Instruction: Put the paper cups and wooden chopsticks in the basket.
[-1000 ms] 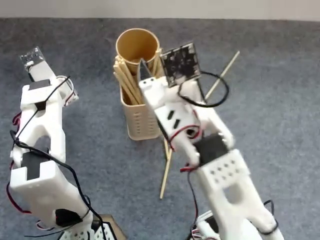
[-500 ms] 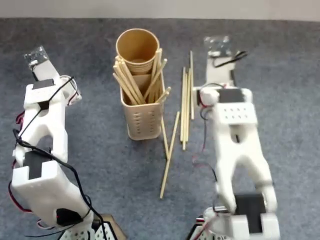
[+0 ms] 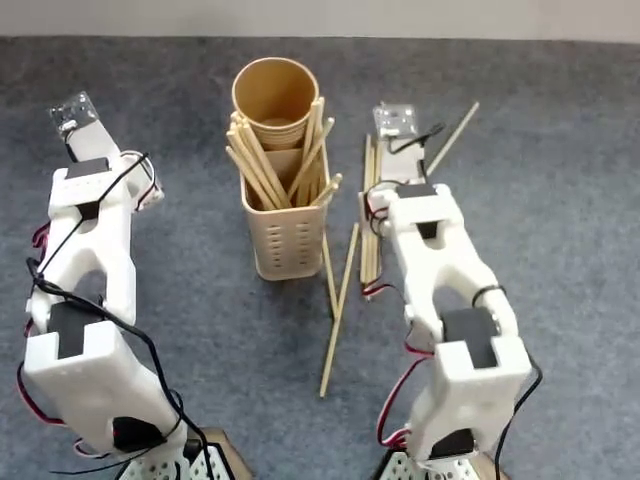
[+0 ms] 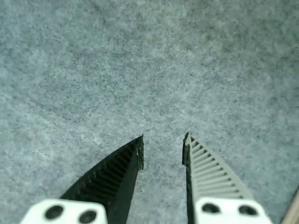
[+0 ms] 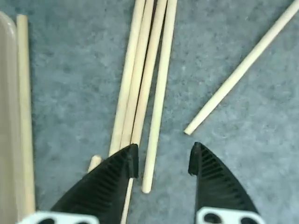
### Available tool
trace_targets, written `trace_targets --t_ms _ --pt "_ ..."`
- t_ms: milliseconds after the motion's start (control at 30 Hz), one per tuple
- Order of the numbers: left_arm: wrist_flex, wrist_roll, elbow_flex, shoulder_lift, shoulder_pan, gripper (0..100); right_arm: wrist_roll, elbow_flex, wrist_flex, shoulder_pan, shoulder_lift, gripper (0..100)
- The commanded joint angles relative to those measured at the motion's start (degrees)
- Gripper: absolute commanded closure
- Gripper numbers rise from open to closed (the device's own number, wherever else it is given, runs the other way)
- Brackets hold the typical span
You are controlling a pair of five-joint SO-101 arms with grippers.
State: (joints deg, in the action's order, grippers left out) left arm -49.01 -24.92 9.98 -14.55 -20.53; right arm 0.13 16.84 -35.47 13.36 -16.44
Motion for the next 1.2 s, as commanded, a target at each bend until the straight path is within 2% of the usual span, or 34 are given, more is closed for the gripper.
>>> trace_targets --t_ms 0,133,267,333,400,633,767,933,1067,1167 --pt "0.8 -0.3 -0.2 0.3 1.2 84 1.5 -2.0 1.2 0.2 -2.9 81.3" --pt "0.8 -0.3 -0.2 0.3 1.2 84 2.5 -2.6 1.9 0.3 -5.8 81.3" --pt "0.8 -0.3 -0.2 0.3 1.2 84 2.5 -5.0 -3.2 0.3 -5.8 82.0" --pt "0.8 -0.3 -0.2 0.3 1.2 84 2.4 -6.1 -5.2 0.1 -5.8 87.1" --pt "0.8 -0.3 -0.2 0.3 1.2 84 2.6 -7.3 -6.5 0.0 -5.8 96.3" --pt "0.8 -0.3 -0.2 0.3 1.2 84 2.4 -8.4 -10.5 -0.1 -2.5 99.3" --pt "0.8 -0.3 -0.2 0.3 1.2 84 -1.1 -8.0 -12.0 -1.5 10.2 99.2" --pt "0.8 -0.3 -0.2 0.3 1.2 84 -2.9 -8.0 -10.7 0.2 36.4 99.3" --pt "0.8 -0.3 -0.2 0.3 1.3 84 -2.5 -6.3 -3.4 5.4 52.7 99.3" --pt "0.8 -0.3 -0.2 0.2 1.3 84 -2.5 -1.6 6.8 10.0 58.2 99.3"
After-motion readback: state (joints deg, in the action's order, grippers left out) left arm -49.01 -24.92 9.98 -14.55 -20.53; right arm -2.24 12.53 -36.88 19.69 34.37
